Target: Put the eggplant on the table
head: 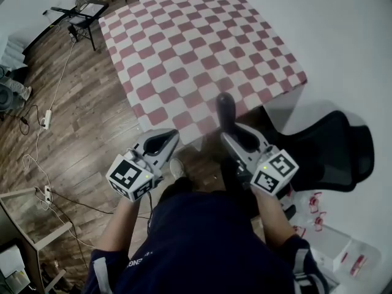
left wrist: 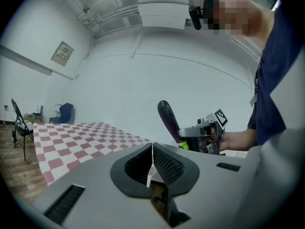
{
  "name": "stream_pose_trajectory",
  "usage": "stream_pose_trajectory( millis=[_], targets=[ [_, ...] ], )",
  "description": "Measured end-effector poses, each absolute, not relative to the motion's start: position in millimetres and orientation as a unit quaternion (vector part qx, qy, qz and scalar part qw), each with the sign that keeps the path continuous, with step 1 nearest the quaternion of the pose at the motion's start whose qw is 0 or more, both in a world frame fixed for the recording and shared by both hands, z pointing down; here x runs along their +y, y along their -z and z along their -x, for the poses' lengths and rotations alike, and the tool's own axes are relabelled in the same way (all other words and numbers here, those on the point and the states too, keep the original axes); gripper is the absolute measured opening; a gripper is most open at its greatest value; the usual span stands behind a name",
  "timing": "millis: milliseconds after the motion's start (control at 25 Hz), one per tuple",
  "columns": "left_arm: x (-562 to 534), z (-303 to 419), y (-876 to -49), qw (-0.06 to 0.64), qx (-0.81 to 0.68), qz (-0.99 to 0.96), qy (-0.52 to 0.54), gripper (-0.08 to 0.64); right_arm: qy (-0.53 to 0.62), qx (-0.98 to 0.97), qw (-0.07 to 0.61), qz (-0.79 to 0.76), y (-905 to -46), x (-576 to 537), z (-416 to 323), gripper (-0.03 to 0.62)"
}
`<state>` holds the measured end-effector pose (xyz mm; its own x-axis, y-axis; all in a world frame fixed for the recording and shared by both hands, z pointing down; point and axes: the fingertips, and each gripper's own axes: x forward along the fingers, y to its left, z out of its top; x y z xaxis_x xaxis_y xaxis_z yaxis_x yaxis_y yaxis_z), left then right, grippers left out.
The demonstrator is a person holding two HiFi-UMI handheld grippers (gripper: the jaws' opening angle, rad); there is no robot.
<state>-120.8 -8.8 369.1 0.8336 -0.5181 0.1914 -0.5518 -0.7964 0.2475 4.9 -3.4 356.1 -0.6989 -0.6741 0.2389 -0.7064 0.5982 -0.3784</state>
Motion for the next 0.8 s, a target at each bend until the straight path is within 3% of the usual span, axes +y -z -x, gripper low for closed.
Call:
stream_pose_trajectory(
  millis=[440, 800],
  targets=[
    [-62, 151, -367, 0.157, -0.292, -0.942, -0.045, 0.032, -0.221, -0.9, 0.051, -0.371, -355, -54, 40, 0.144],
    [-98, 143, -373, 0.168, -0.3, -0.937, -0.063, 0.031, -0.234, -0.901, 0.053, -0.362, -361, -96, 31, 0.144]
  ],
)
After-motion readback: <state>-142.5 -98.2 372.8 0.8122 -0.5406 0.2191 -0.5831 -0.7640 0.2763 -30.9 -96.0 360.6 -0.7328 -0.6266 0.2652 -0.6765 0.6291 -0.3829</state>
